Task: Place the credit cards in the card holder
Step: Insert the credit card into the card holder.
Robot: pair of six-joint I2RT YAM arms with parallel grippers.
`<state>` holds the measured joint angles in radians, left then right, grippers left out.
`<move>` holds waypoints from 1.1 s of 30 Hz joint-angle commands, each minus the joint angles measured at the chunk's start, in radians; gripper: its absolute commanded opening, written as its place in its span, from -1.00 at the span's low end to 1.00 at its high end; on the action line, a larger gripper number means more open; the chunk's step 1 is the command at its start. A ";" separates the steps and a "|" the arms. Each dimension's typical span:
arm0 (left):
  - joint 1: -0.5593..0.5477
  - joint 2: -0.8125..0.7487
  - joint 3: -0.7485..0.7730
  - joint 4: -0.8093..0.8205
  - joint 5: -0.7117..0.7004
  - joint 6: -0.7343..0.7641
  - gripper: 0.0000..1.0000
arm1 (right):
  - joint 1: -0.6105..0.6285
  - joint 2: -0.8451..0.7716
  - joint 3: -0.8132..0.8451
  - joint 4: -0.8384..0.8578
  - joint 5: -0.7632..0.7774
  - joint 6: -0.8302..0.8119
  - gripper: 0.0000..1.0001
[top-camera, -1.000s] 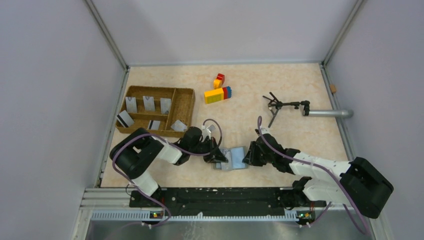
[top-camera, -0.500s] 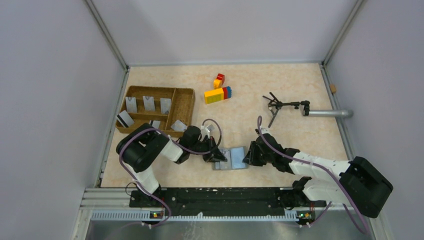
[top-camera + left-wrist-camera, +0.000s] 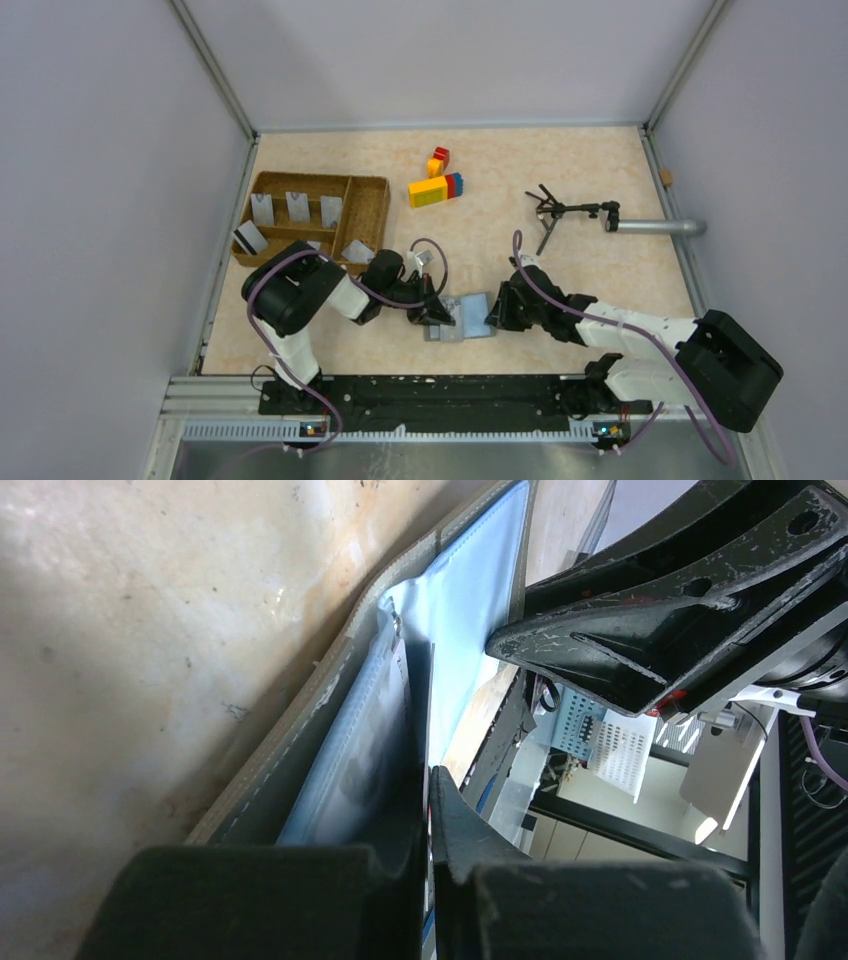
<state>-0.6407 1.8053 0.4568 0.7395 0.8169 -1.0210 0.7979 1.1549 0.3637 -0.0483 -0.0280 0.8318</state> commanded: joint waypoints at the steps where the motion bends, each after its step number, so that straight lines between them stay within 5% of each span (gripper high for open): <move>1: 0.009 0.035 0.024 0.069 0.028 0.010 -1.00 | 0.011 0.017 0.037 -0.019 0.020 -0.003 -0.68; 33: 0.024 0.158 0.024 0.223 -0.025 -0.068 -1.00 | 0.011 0.013 0.035 -0.038 0.023 -0.006 -0.73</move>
<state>-0.6212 1.9316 0.4778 0.9226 0.8379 -1.1027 0.7979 1.1610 0.3748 -0.0677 -0.0265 0.8314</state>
